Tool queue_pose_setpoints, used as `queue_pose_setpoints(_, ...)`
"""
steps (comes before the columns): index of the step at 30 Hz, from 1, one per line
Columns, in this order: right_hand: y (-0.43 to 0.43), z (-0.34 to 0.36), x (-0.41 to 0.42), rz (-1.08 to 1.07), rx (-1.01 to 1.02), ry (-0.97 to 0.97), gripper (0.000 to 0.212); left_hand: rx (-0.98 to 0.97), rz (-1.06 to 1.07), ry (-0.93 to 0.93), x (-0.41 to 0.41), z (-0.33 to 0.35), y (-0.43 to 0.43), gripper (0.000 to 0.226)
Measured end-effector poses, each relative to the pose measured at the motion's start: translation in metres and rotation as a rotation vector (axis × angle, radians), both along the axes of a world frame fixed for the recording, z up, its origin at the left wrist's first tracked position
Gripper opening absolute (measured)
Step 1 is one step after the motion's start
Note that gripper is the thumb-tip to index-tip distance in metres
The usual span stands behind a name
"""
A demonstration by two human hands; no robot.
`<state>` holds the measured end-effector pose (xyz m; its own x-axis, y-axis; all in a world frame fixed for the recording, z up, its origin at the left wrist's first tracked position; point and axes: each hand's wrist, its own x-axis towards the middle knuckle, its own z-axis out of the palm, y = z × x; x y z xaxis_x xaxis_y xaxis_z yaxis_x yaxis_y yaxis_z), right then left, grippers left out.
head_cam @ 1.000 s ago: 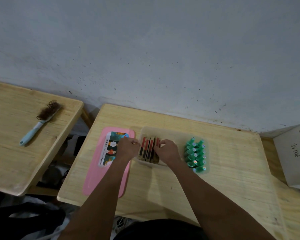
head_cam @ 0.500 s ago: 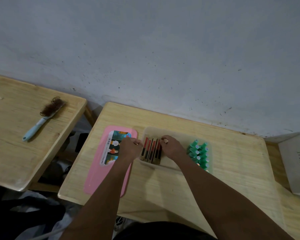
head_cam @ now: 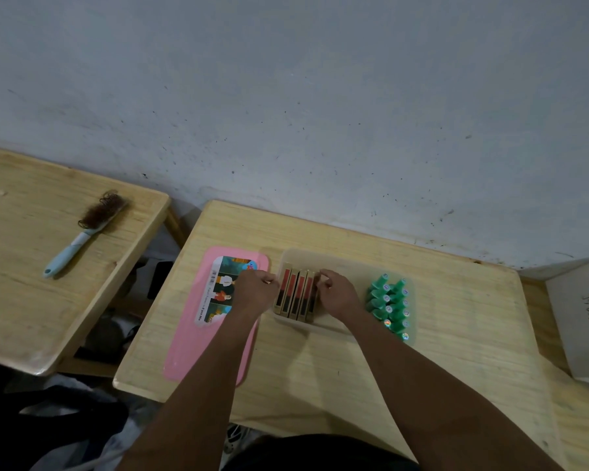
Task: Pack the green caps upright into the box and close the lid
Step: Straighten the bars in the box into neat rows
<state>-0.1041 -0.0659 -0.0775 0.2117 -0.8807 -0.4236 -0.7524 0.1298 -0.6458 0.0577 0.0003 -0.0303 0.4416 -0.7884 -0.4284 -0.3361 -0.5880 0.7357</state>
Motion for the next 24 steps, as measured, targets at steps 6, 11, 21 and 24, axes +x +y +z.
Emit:
queue_pose_setpoints(6,-0.003,-0.002,-0.004,0.052,0.043,-0.002,0.039,-0.019,-0.003,-0.021,0.0,-0.001,0.001,0.026)
queue_pose_setpoints(11,-0.007,0.003,-0.007,0.099,-0.014,0.035,0.039,-0.017,0.003,-0.012,0.0,-0.001,0.0,0.025)
queue_pose_setpoints(21,-0.014,0.012,-0.002,0.197,-0.023,0.021,0.033,-0.002,-0.009,-0.016,0.001,-0.003,-0.001,0.027)
queue_pose_setpoints(24,-0.016,0.012,-0.001,0.186,-0.023,0.016,0.032,-0.003,0.002,-0.018,0.001,-0.003,-0.001,0.026)
